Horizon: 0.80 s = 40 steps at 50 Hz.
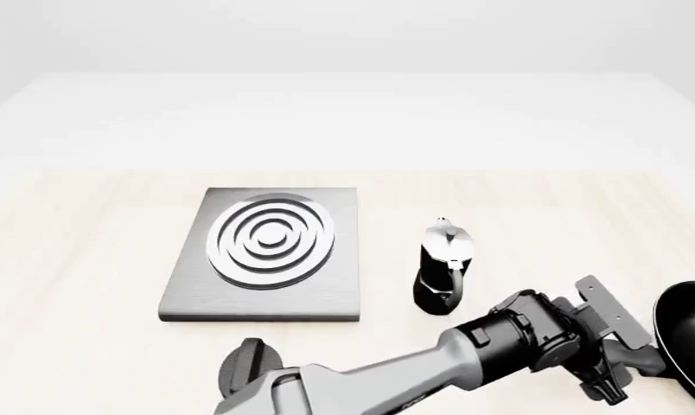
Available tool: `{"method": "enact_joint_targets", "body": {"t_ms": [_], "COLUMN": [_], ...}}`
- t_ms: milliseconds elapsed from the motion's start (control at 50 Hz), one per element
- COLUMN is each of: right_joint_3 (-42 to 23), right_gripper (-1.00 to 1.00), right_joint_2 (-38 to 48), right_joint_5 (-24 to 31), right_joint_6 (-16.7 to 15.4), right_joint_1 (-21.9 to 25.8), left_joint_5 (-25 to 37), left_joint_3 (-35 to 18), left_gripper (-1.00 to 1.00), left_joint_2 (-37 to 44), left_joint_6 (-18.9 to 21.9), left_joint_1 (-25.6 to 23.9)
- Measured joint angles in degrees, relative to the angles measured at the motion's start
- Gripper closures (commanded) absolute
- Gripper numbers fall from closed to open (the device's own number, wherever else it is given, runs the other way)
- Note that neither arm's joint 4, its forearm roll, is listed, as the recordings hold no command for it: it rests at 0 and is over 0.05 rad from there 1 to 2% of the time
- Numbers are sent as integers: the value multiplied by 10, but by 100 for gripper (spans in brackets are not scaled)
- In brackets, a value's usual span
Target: Put the frying pan on the stove.
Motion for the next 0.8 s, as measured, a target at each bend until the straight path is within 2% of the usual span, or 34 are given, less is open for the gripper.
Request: {"method": "enact_joint_targets", "body": {"t_ms": [260, 620, 640, 800], "right_joint_3": [-1, 0, 1, 1], "right_gripper": [-100, -100, -100, -100], "right_joint_2": [0, 0, 0, 0], "right_joint_5": [0, 0, 0, 0], "right_joint_6": [3, 3, 2, 1], "right_joint_1": [-2, 1, 1, 3], "left_joint_5": [60, 77, 77, 68], "left_joint_3": [-81, -111, -111, -95], "left_gripper": [-100, -100, 100, 100], "left_joint_2": [45, 57, 56, 48], "left_joint_6": [11, 22, 23, 27], "left_joint_1": [2, 4, 4, -1]}}
